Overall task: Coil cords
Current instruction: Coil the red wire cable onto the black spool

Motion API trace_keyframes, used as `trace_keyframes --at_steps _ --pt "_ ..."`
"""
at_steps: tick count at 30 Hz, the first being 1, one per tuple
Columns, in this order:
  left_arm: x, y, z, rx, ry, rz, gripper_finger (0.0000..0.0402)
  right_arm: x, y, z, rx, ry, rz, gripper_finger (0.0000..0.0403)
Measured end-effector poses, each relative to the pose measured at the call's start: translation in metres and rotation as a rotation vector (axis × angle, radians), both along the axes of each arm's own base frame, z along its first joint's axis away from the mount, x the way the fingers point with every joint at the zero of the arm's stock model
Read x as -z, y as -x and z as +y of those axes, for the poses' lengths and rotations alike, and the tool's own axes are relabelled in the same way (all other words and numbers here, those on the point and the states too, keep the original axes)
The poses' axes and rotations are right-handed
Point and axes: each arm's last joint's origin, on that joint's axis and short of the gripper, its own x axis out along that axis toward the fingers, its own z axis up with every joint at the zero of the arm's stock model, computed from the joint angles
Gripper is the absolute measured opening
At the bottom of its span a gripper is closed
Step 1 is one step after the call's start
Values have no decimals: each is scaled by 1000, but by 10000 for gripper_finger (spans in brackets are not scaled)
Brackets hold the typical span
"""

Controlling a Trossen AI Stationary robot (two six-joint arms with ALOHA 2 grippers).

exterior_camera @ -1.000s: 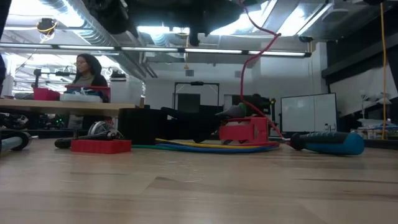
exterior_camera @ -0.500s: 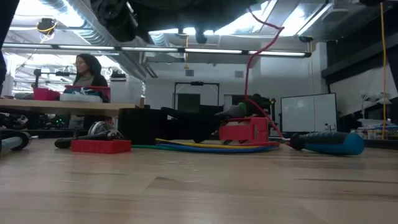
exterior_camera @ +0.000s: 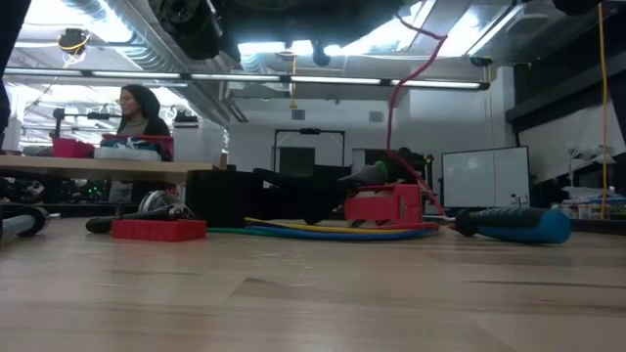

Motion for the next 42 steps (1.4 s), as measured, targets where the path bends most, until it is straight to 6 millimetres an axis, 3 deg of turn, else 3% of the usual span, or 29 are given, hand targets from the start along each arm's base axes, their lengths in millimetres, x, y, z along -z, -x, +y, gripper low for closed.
trace_keyframes --at_steps 21,31,42 --pt "0 0 3 -8 -6 0 86 0 0 1 -22 13 1 4" --pt "0 0 2 -6 0 -3 86 11 -15 1 -26 7 11 4" --pt "4 -1 2 -4 4 37 86 0 -16 1 -27 9 -26 4"
